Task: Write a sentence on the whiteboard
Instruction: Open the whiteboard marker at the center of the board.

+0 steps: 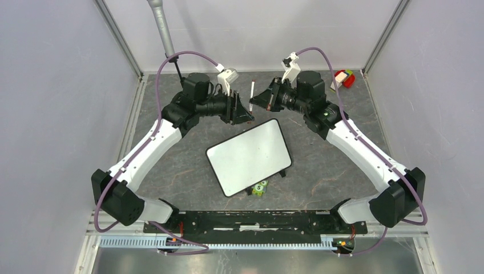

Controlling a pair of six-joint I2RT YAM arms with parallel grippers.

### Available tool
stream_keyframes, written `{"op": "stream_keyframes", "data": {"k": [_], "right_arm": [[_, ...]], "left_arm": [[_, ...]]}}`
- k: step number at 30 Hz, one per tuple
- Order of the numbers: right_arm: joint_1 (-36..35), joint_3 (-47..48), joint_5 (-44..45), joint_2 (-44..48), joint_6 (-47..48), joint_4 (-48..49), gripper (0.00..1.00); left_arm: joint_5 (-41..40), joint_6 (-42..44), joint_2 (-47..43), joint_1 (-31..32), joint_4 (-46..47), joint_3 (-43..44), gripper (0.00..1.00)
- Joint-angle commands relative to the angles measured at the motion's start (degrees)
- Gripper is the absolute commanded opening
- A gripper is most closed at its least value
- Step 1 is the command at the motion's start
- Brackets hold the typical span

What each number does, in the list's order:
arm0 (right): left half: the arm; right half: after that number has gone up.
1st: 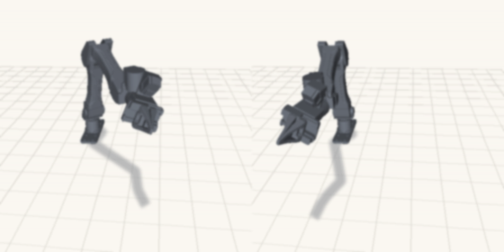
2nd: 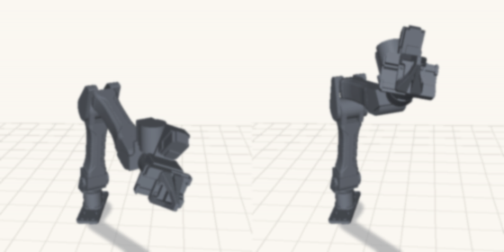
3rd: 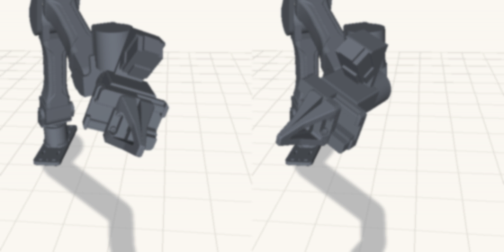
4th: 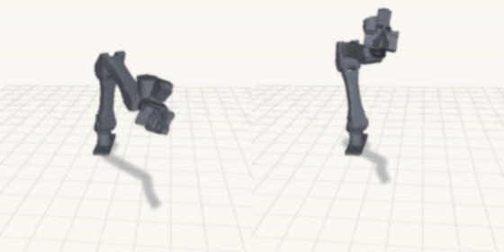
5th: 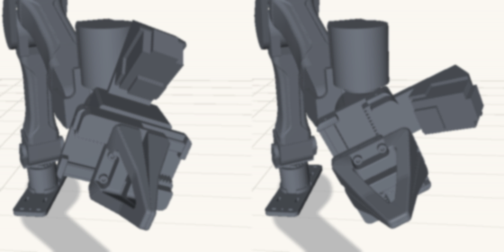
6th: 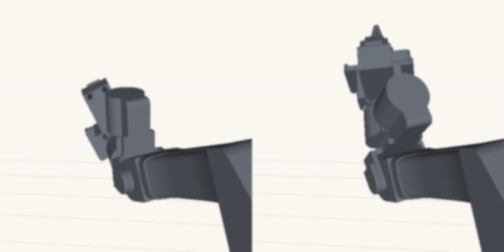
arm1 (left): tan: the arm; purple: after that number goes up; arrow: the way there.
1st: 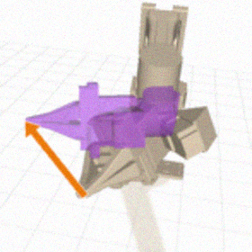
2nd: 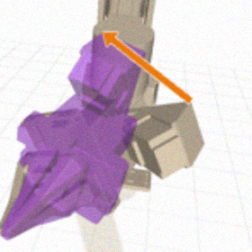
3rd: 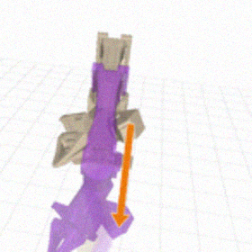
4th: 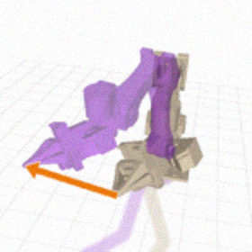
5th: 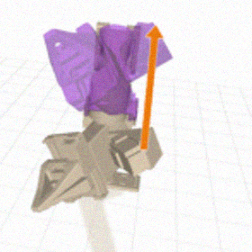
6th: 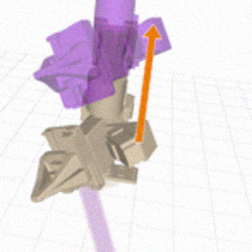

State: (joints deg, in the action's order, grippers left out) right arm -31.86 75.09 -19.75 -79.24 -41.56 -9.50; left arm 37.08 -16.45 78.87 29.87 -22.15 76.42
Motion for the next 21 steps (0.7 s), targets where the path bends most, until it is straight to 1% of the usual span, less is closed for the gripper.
{"op": "stream_keyframes", "data": {"k": [1,3,4,6,9,10,11,12,13,14,15,16,17,19,21], "right_arm": [[0.0,2.3,-2.2,0.2,-1.0,3.5,0.0],[0.0,2.0,-3.0,0.4,-1.6,4.2,0.0],[0.0,1.8,-3.2,0.5,-1.9,4.5,0.0],[0.0,1.4,-3.6,0.7,-2.1,5.1,0.0],[0.2,0.7,-4.7,1.0,-1.7,6.4,0.0],[0.6,0.4,-5.5,1.1,-1.1,7.4,0.01],[1.1,0.5,-6.2,1.4,0.4,7.7,0.1],[2.1,0.8,-6.7,1.5,2.4,7.1,0.27],[3.4,1.5,-6.7,1.9,5.6,5.7,0.48],[4.4,2.2,-6.8,2.6,9.4,4.5,0.66],[5.5,2.7,-6.8,3.4,13.1,3.3,0.8],[6.1,3.2,-6.4,4.5,18.6,2.3,0.9],[6.4,3.4,-5.5,5.7,24.8,0.9,0.98],[6.4,2.2,2.1,9.5,38.3,-1.7,0.98],[7.0,0.6,6.6,12.3,46.8,-3.6,0.98]], "left_arm": [[0.6,-1.9,0.7,0.1,3.4,-1.3,0.46],[0.9,-2.0,1.0,0.1,3.7,-1.5,0.43],[1.1,-2.2,1.2,0.0,3.9,-1.8,0.39],[1.9,-2.3,1.2,0.0,4.5,-2.0,0.23],[2.1,-2.0,0.6,-0.1,4.8,-2.5,0.03],[2.1,-1.1,0.1,-0.1,4.1,-2.5,0.03],[2.0,-0.7,-0.4,-0.4,3.4,-2.6,0.03],[2.2,0.0,-1.1,-0.7,2.4,-2.6,0.02],[2.6,0.8,-1.7,-1.3,1.0,-2.6,0.03],[3.0,2.1,-2.3,-2.0,-0.5,-2.4,0.02],[3.3,3.4,-2.9,-3.0,-2.6,-2.1,0.02],[3.7,5.5,-3.3,-3.8,-4.9,-1.6,0.02],[4.2,8.6,-3.5,-4.6,-7.9,-0.7,0.02],[1.8,15.4,-3.4,-5.0,-14.7,1.6,0.02],[1.4,23.8,-2.8,-5.1,-21.7,3.5,0.02]]}}
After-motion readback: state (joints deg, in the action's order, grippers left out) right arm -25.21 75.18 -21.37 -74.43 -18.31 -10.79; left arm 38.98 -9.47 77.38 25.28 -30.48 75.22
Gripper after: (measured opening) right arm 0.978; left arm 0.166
